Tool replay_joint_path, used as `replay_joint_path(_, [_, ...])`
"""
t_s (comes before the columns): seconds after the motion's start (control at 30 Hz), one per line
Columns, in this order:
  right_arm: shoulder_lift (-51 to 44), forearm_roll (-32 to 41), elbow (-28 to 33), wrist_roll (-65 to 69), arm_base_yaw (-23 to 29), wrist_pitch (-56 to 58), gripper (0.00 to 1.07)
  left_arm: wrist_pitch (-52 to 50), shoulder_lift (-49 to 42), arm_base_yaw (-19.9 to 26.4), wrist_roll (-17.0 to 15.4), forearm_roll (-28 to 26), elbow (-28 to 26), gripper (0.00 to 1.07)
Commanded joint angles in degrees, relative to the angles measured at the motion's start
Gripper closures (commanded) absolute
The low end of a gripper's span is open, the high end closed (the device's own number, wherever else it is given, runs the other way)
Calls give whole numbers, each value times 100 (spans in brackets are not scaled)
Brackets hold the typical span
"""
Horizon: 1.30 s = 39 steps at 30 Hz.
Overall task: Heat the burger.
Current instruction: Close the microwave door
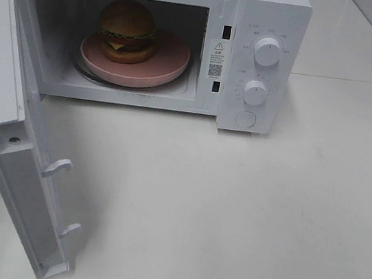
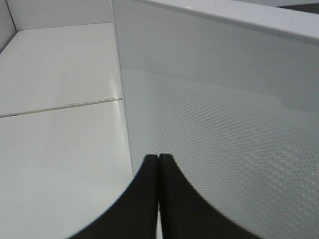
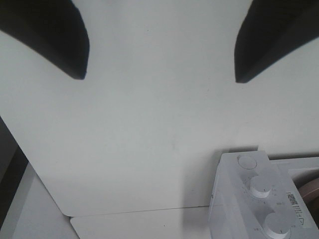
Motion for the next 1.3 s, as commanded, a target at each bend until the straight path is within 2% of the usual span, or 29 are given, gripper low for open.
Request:
replay_joint_path(0.03, [-149,6,17,-23,-40,-46,31,-275,350,-281,-69,120,-195,107])
replay_joint_path(0.07, [-149,6,17,-23,-40,-46,31,-286,533,-493,-34,97,-258,107])
replay_joint_path(0.13, [-149,6,17,-23,-40,-46,31,-286,613,-607,-23,69,-286,107])
replay_joint_path(0.27, [-149,6,17,-23,-40,-46,31,-309,911,-1094,241,-281,-424,107])
replay_joint_path(0.4, [-149,6,17,-23,-40,-46,31,-464,1100,-1329,241,-464,-498,107])
replay_joint_path(0.57, [-149,6,17,-23,-40,-46,31,-739,1392,-1725,275,-974,-630,107])
replay_joint_path(0.6, [-149,6,17,-23,-40,-46,31,-728,1513,-1931,372,-1129,-751,107])
replay_joint_path(0.7, [-149,6,17,-23,-40,-46,31,-728,1570,-2034,390,-1163,-825,107])
replay_joint_path(0.77, [-149,6,17,-23,-40,-46,31,-710,1765,-2424,550,-1478,-1129,107])
replay_joint_path(0.97, [-149,6,17,-23,-40,-46,31,-676,2108,-2893,733,-2126,-1570,107])
replay_joint_path(1.17, [-149,6,17,-23,-40,-46,31,-670,2424,-3157,739,-2252,-1960,107])
replay_joint_path(1.3, [-149,6,17,-23,-40,-46,31,-476,2704,-3380,802,-2447,-2429,107])
